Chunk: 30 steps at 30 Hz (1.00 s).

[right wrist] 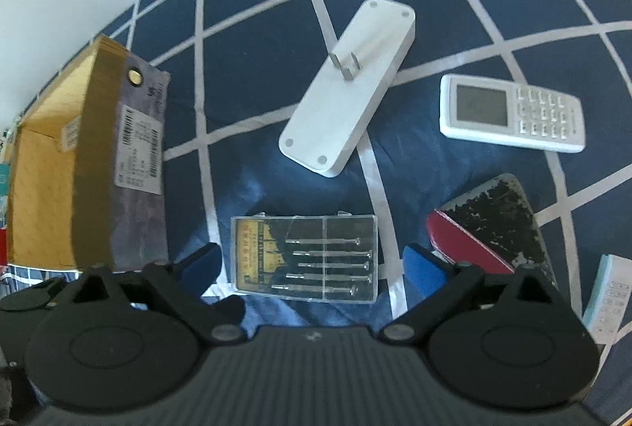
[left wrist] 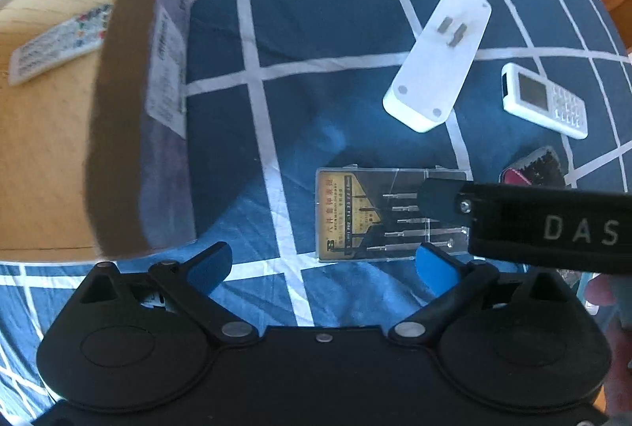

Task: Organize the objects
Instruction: 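Move the right tool toward the clear screwdriver-set case, then close the right gripper on the clear screwdriver-set case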

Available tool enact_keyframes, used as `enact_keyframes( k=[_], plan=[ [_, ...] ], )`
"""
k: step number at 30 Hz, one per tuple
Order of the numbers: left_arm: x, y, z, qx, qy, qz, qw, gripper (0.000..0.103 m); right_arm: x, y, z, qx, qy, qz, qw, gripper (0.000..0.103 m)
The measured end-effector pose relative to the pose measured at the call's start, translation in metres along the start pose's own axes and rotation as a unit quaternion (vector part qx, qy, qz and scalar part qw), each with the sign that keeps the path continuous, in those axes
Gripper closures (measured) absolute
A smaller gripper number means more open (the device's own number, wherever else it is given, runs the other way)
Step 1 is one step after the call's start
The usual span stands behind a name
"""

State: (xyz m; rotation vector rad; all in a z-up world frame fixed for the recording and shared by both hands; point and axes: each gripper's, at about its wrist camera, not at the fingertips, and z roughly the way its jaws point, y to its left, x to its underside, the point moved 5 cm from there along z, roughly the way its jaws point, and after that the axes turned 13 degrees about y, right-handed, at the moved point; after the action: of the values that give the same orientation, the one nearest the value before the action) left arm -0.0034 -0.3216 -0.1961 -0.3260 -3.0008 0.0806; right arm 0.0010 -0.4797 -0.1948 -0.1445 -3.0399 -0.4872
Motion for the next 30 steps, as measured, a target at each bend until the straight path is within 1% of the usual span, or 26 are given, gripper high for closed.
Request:
enact_keyframes(
  k=[2, 4, 10, 12, 13, 14, 17, 22, 23, 30],
  plan=[
    [-0.003, -0.004, 0.005, 0.003, 0.001, 0.012, 0.9999, 0.007, -0.003, -0.002, 0.007, 0.001, 0.005, 0.004, 1.0, 0.012],
    [-0.006, -0.004, 0.01, 0.006, 0.013, 0.009, 0.9999, 0.008, -0.006, -0.005, 0.015, 0.002, 0.012, 0.008, 1.0, 0.014],
    [-0.013, -0.005, 0.022, 0.012, 0.024, 0.01, 0.9996, 0.008, -0.011, -0.01, 0.03, 0.004, 0.028, 0.012, 1.0, 0.019],
    [-0.015, -0.004, 0.027, 0.013, 0.029, 0.009, 0.9995, 0.008, -0.011, -0.01, 0.034, 0.004, 0.032, 0.011, 0.999, 0.023],
    [-0.015, -0.004, 0.029, 0.014, 0.031, 0.009, 0.9994, 0.01, -0.011, -0.009, 0.036, 0.004, 0.033, 0.011, 0.999, 0.025],
    [-0.016, -0.004, 0.031, 0.016, 0.034, 0.008, 0.9993, 0.014, -0.011, -0.009, 0.037, 0.005, 0.035, 0.011, 0.999, 0.026],
    [-0.017, -0.004, 0.037, 0.021, 0.039, 0.006, 0.999, 0.016, -0.011, -0.009, 0.043, 0.005, 0.038, 0.009, 0.999, 0.031],
    [-0.018, -0.005, 0.044, 0.031, 0.046, 0.002, 0.9984, 0.022, -0.013, -0.01, 0.048, 0.013, 0.043, 0.009, 0.999, 0.033],
    [-0.019, -0.005, 0.045, 0.033, 0.048, 0.002, 0.9983, 0.026, -0.013, -0.011, 0.048, 0.013, 0.043, 0.009, 0.999, 0.034],
    [-0.021, -0.008, 0.047, 0.053, 0.049, -0.003, 0.9974, 0.029, -0.014, -0.011, 0.051, 0.023, 0.046, 0.007, 0.999, 0.036]
  ],
)
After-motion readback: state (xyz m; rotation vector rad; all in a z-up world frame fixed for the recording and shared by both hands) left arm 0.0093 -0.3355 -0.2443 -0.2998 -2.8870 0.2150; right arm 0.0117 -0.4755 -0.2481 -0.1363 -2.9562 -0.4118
